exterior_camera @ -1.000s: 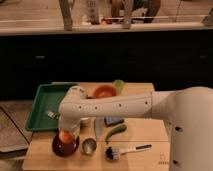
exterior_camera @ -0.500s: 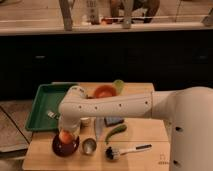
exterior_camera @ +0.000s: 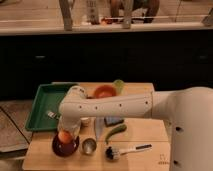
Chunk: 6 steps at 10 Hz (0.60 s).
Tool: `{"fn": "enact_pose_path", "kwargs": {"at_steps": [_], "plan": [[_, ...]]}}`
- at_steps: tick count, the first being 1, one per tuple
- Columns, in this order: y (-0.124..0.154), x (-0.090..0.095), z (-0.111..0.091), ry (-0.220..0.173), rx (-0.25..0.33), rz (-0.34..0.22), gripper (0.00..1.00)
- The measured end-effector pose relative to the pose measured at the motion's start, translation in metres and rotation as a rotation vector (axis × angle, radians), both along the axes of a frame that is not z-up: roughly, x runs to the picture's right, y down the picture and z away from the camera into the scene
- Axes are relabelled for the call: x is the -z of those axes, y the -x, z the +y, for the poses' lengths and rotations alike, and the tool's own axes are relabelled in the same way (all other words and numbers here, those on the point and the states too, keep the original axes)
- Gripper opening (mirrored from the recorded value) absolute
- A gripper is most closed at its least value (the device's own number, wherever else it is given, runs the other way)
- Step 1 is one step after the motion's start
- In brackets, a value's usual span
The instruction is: Place apple in purple bowl
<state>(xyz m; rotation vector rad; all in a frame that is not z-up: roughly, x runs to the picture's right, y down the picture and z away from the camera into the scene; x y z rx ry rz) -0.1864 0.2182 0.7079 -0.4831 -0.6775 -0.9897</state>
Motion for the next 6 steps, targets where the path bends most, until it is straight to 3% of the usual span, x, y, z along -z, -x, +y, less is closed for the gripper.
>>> {"fn": "enact_pose_path", "kwargs": {"at_steps": [6], "plan": [[-0.0016, 0.0019, -0.0015, -0.002, -0.002, -0.010, 0.80]]}}
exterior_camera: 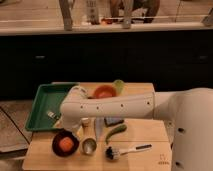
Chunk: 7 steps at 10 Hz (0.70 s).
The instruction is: Place apple in purple bowl
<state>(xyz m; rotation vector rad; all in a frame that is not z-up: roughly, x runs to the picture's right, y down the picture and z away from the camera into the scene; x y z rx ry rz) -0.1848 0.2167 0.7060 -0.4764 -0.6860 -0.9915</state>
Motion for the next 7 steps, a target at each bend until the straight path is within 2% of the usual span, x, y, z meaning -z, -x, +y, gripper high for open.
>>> {"fn": "enact_pose_path", "kwargs": {"at_steps": [7], "plan": [[0.0030, 0.0019, -0.0009, 0.006, 0.016, -0.003, 0.80]]}}
